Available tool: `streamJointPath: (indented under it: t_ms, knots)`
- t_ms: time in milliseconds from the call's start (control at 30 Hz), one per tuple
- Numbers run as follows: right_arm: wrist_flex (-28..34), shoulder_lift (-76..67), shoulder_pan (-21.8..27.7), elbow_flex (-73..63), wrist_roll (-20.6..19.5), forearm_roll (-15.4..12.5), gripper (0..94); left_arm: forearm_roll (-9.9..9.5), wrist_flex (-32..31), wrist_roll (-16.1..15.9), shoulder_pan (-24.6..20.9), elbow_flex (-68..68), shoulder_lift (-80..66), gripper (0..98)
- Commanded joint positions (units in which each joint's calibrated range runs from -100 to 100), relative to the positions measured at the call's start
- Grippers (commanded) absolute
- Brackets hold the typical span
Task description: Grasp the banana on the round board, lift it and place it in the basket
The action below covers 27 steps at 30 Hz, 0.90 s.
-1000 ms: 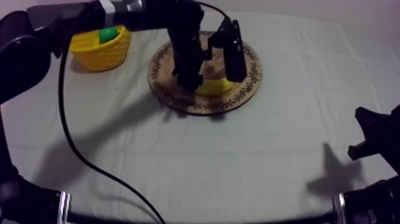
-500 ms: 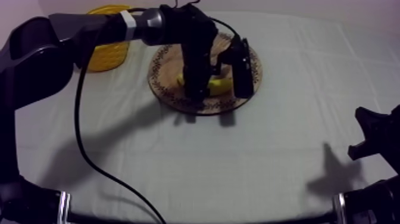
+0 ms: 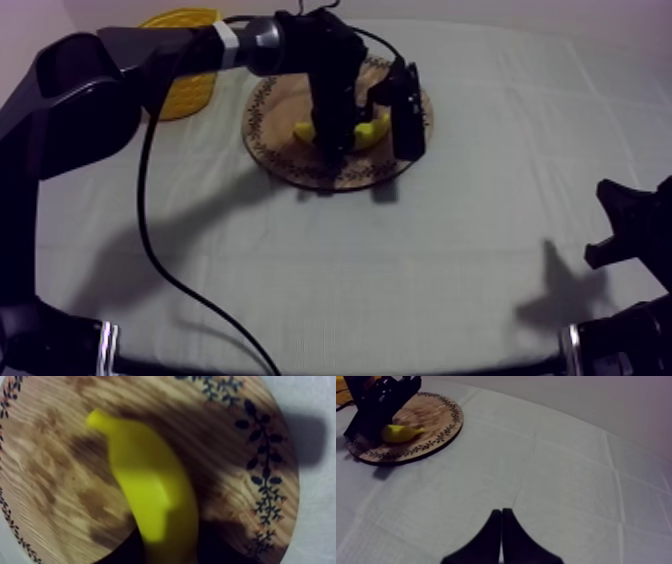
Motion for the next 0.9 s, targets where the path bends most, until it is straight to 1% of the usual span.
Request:
streamJointPath:
  t_ms: [0, 67, 233, 433, 567, 667, 867]
  knots:
    - [-0.06, 0.0, 0.0, -0.03, 0.01, 0.01, 0.3, -0.05, -0.24, -0.15, -0.15, -0.27, -0.17, 28.6]
    - [-0.06, 0.0, 0.0, -0.03, 0.01, 0.01, 0.3, 0.01, -0.64, -0.19, -0.31, -0.42, -0.37, 24.2]
    - [-0.06, 0.0, 0.0, -0.03, 0.01, 0.01, 0.3, 0.67, -1.14, 0.43, -0.81, -0.58, -2.42, 20.1]
    - [-0.06, 0.0, 0.0, -0.03, 0.01, 0.01, 0.3, 2.69, -1.33, 2.71, -1.87, -0.87, -8.96, 19.5]
    - [-0.06, 0.0, 0.0, -0.03, 0.01, 0.01, 0.3, 4.42, -1.18, 3.97, -3.32, 0.32, -15.49, 19.1]
    - [-0.06, 0.0, 0.0, -0.03, 0.01, 0.01, 0.3, 5.41, 0.7, 5.58, -4.64, 1.37, -21.13, 20.6]
    - [-0.06, 0.0, 0.0, -0.03, 0.01, 0.01, 0.3, 5.96, 3.81, 10.35, -8.44, 6.1, -33.19, 20.0]
